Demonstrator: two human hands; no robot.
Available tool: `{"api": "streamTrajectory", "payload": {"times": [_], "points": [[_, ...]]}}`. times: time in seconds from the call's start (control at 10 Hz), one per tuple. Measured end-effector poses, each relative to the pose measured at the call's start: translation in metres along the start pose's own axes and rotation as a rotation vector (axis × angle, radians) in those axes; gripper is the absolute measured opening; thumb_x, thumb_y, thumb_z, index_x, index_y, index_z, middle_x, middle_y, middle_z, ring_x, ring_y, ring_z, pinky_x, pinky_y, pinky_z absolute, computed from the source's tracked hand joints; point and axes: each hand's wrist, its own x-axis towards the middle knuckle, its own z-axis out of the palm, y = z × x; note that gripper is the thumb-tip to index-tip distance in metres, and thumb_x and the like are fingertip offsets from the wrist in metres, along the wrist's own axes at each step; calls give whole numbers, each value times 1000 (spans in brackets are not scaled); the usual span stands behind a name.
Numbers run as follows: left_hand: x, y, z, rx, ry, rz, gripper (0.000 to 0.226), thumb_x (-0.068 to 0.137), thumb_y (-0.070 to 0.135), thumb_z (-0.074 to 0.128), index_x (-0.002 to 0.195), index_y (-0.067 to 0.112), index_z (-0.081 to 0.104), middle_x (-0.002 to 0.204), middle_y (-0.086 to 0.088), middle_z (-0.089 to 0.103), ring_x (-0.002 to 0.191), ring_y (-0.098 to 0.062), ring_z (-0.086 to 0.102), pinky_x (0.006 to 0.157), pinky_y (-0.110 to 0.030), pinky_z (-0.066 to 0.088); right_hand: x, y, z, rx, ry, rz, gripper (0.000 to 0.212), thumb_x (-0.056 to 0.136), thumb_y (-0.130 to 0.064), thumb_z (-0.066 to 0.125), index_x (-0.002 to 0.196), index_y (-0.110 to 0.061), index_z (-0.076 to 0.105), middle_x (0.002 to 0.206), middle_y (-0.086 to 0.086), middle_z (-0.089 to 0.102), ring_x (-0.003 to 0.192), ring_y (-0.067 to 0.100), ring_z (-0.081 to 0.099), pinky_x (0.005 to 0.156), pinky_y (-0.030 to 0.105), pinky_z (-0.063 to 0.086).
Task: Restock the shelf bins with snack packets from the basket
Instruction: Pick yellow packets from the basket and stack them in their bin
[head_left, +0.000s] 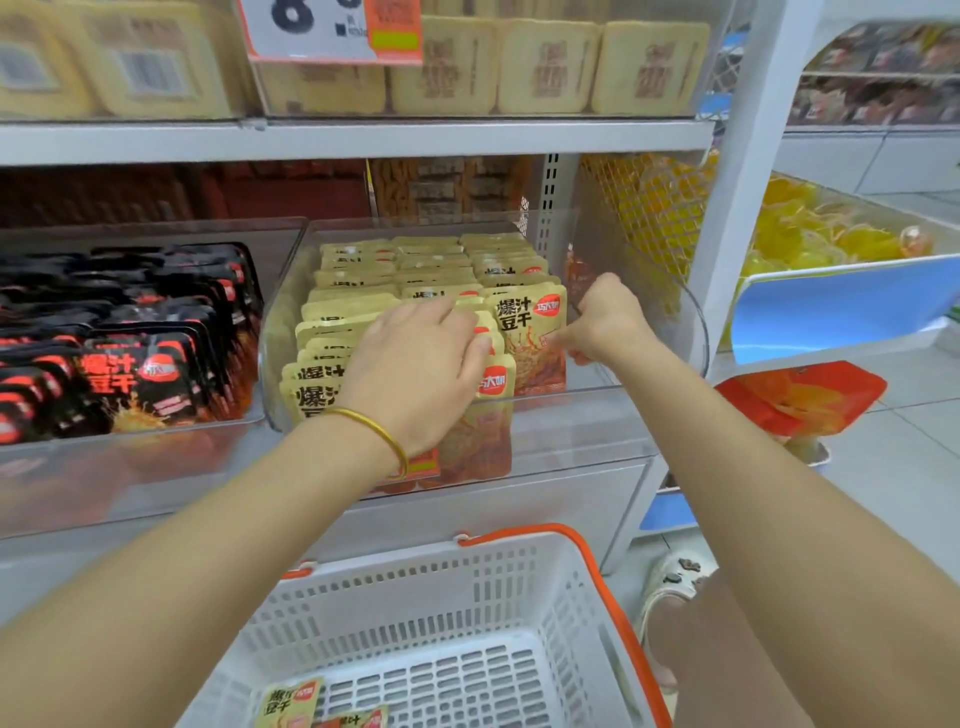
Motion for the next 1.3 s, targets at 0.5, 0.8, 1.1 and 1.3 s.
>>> {"api": "streamTrajectory", "payload": {"times": [0.5,0.8,1.1,1.3], "points": [[-186,-107,71,196,-614,26,33,91,30,38,113,22,61,117,2,60,107,-23,54,86,-38,49,-160,43,222,-490,-1041,-206,11,93,-11,56,98,-1,59,101,23,67,78,31,69,63,36,56],[-191,-138,69,330,-767,-68,31,98,34,35,124,22,48,122,-3,54,116,-25,49,86,-36,43,-210,119,429,-3,-890,413,55,87,-16,63,135,-6,38,128,12,51,112,27,53,91,33,46],[-203,-159,74,291,-837,-175,25,99,28,36,121,22,46,116,-2,55,109,-23,50,75,-33,37,-221,101,450,-2,-699,570,23,89,-4,52,71,-12,40,77,5,48,75,21,47,54,24,37],[-195,-151,81,271,-796,-185,26,97,21,42,123,18,47,123,-3,52,116,-23,50,79,-33,42,-196,90,362,298,-807,496,17,88,-1,61,104,-4,66,106,12,68,95,26,64,89,41,53]]}}
